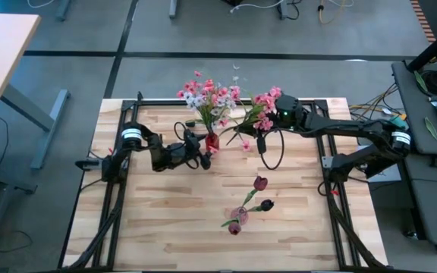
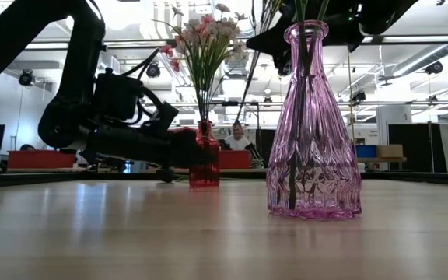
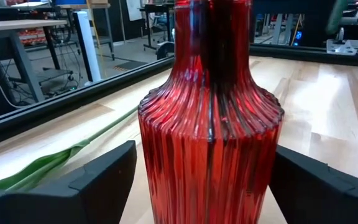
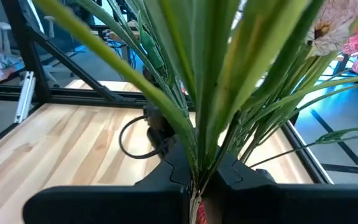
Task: Sort flowers into vase by color
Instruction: Put the pink flowers into the red vase
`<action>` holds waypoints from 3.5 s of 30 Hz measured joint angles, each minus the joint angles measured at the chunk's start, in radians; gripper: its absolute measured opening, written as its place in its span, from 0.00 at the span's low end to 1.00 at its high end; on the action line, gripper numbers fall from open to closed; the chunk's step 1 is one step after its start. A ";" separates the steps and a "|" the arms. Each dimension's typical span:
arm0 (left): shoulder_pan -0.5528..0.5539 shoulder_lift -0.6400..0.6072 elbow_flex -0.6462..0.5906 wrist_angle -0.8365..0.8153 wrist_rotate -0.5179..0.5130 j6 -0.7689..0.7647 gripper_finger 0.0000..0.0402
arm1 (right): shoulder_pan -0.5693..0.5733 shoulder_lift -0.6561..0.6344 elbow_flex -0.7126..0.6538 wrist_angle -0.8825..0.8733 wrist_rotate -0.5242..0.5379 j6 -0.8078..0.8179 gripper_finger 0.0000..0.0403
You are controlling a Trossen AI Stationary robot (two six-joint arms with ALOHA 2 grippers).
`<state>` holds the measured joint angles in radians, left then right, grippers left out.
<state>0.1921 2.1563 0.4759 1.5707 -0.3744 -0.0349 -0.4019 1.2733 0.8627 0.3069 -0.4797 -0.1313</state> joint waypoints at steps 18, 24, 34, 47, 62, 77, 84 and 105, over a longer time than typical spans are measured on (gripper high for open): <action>-0.001 0.000 -0.007 -0.023 0.016 0.000 0.77 | -0.005 0.224 0.272 -0.061 0.001 -0.070 0.02; -0.001 0.000 -0.007 -0.026 0.026 0.006 0.77 | -0.004 0.268 0.375 -0.215 0.005 -0.130 0.02; -0.001 0.000 -0.007 -0.026 0.034 0.019 0.77 | 0.003 0.342 0.462 -0.293 0.001 -0.145 0.02; -0.002 0.000 -0.005 -0.025 0.048 0.018 0.77 | 0.009 0.383 0.460 -0.296 0.011 -0.149 0.02; -0.001 0.000 -0.005 -0.025 0.047 0.008 0.77 | 0.031 0.430 0.460 -0.260 0.012 -0.123 0.02; -0.002 0.000 -0.007 -0.024 0.045 0.003 0.77 | 0.031 0.385 0.457 -0.294 0.037 -0.086 0.20; -0.002 0.000 -0.007 -0.025 0.045 0.003 0.77 | 0.029 0.374 0.457 -0.314 0.036 -0.087 0.39; -0.002 0.000 -0.007 -0.025 0.051 0.003 0.77 | 0.029 0.324 0.457 -0.317 0.073 -0.069 0.03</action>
<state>0.1905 2.1567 0.4690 1.5460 -0.3229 -0.0314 -0.3729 1.5972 1.3197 -0.0102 -0.4068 -0.2006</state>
